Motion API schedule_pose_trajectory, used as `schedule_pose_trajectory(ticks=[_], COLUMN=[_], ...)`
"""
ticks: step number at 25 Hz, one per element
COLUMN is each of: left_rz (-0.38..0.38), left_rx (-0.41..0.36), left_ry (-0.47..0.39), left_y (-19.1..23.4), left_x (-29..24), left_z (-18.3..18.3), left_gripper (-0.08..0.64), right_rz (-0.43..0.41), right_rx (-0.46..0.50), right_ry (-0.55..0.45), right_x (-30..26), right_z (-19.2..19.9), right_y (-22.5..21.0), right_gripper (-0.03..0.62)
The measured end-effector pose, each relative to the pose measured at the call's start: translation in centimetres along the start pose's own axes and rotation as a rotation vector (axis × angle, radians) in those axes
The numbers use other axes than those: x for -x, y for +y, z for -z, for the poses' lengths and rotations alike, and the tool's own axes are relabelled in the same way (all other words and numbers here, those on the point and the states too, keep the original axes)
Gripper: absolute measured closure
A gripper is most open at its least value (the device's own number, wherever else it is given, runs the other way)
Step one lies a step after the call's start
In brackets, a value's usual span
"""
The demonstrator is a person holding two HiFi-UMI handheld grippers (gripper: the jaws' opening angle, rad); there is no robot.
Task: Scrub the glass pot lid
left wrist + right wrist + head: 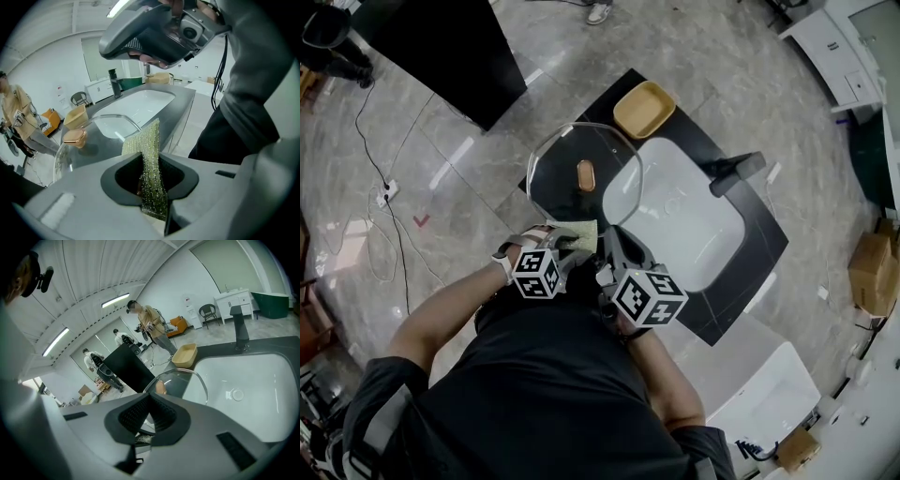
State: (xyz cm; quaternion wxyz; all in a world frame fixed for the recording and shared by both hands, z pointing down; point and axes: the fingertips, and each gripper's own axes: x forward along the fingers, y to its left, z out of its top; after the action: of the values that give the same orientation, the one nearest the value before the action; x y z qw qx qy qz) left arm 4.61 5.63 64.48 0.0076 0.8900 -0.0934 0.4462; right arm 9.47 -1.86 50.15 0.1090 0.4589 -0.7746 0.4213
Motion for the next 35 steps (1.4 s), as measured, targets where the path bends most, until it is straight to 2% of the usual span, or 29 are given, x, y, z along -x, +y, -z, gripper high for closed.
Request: schedule_pose_trajectory(ticks=[3,6,10,12,14,16,23,27,32,35], left_rz=[-0.017,-0.072,-0.181,-0.243,-0.283,-0.291,-0.204,-0.116,-0.054,0.004], left_rx=[0.018,0.071,0.173,0.198,0.181,0.148,0.107,0.104,0.165,0.154], left_ry=[-0.037,-0.123,-0.297,-0.336,-0.317,-0.274,-0.117,-0.026,-0.021,-0.002], left_y=[0.9,3.6,9.5,13.1,16.6,19.6,27.3,28.8,28.3,26.2], left_x=[1.1,3.5,8.5,10.5,11.0,10.1,2.5,-1.1,-2.9,-3.3], left_z=[-0.8,-2.0,-3.8,-4.1,-3.7,-3.3,-2.0,-1.0,-1.3,-1.6], left_gripper=[0.485,0.485,0.485,0.485,0.485,0.485,0.485,0.485,0.485,0.485], right_rz=[0.008,0.020,0.043,0.059,0.080,0.109,0.251,0.320,0.363,0.346], right_rx=[0.006,0.010,0.011,0.006,-0.003,-0.017,-0.127,-0.185,-0.203,-0.223], right_ry=[-0.019,-0.046,-0.079,-0.093,-0.107,-0.124,-0.195,-0.221,-0.233,-0.227], right_x=[0.5,1.1,1.9,2.2,2.8,3.6,7.8,9.5,10.3,9.7], right_z=[-0.7,-1.6,-2.4,-2.6,-2.7,-2.6,-0.9,0.6,2.1,2.4], right_y=[-0.1,-0.2,-0.5,-0.7,-1.1,-1.6,-4.5,-5.7,-6.5,-6.7], right_gripper=[0.585,0.585,0.585,0.584,0.585,0.585,0.585,0.585,0.584,0.584])
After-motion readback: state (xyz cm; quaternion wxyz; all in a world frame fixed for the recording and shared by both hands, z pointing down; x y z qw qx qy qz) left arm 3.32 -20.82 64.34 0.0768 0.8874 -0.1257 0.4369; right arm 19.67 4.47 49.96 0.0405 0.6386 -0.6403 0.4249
